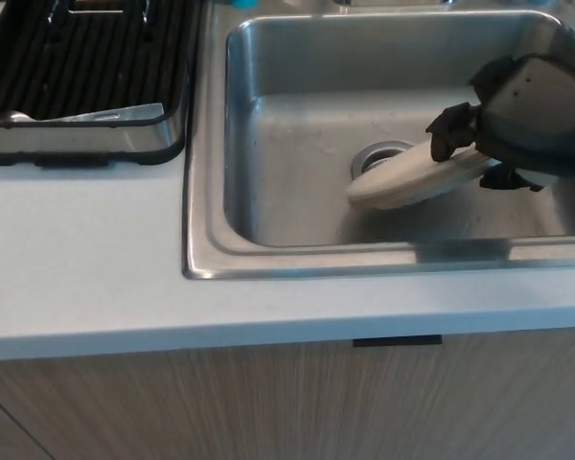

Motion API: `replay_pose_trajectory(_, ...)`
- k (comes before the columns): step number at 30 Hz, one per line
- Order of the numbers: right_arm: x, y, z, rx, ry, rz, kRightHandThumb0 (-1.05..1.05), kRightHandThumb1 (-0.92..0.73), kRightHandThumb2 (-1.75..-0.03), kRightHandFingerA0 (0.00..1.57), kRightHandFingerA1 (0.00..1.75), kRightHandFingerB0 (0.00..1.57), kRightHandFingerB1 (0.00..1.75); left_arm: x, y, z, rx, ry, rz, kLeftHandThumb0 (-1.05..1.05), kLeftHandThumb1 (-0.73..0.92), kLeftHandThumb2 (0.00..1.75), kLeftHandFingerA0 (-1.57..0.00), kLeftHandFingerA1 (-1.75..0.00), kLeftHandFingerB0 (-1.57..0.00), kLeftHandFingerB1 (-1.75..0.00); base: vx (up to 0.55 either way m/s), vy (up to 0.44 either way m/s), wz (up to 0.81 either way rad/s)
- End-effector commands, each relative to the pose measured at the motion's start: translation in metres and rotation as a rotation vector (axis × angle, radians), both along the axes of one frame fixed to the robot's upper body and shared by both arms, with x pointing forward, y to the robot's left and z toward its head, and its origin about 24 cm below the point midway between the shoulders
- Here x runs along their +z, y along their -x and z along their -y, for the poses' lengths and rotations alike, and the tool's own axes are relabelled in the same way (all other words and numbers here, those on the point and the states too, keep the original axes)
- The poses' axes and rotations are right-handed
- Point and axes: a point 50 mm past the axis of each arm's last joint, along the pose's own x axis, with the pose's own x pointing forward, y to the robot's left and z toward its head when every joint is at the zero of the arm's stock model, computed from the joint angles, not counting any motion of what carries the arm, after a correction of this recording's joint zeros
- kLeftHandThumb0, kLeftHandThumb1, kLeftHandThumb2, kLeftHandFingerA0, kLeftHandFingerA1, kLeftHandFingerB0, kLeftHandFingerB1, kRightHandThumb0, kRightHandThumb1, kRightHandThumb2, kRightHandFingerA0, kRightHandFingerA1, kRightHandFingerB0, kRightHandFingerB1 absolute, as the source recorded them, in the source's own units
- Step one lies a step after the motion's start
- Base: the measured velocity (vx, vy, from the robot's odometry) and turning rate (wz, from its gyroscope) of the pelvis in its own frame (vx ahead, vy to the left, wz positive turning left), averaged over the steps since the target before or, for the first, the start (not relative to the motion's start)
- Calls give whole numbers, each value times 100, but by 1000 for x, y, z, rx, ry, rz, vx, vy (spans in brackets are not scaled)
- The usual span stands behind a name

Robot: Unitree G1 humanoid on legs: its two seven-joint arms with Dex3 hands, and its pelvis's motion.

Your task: Pick up a plate using the right hand and walk towards the sink and put it inside

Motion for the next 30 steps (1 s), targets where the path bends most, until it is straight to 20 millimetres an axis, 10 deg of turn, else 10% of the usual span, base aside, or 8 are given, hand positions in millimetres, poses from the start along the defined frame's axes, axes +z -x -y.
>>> replay_pose_trajectory(1,9,-7,2,-47,59,84,-33,-52,-60,93,156,90,69,3,6,-6,22,-19,35,-1,66,153,-92,-163,-75,-134,0,0,0)
replay_pose_trajectory(5,8,-8,2,-48,66,89,-33,-52,-60,93,156,90,69,3,6,-6,22,-18,34,-1,66,153,-92,-163,-75,-134,0,0,0)
replay_pose_trajectory(6,3,-9,3,-64,108,73,-33,-50,-59,93,152,91,67,4,7,-7,20,-27,30,-1,75,135,-119,-124,-97,-109,0,0,0)
replay_pose_trajectory(12,-14,-8,-3,-81,143,-23,-32,-56,-62,87,157,86,73,4,10,-9,23,-41,22,0,76,135,-119,-124,-96,-109,0,0,0)
replay_pose_trajectory(17,-21,-8,-4,-96,142,-71,-30,-53,-59,88,140,90,66,4,9,-10,17,-45,5,-3,69,137,-88,-158,-74,-133,0,0,0)
replay_pose_trajectory(18,-27,-8,-6,-127,151,-131,-24,-57,-56,80,110,80,62,4,10,-10,17,-46,7,1,76,135,-118,-123,-96,-108,0,0,0)
replay_pose_trajectory(23,-38,-12,-11,-237,185,-289,-21,-64,-58,69,86,60,51,4,11,-10,13,-51,6,1,76,135,-117,-122,-92,-105,0,0,0)
replay_pose_trajectory(30,-49,-17,-10,-427,157,-511,-25,-67,-65,65,121,46,49,4,10,-11,24,-45,9,-3,70,137,-85,-158,-72,-130,0,0,0)
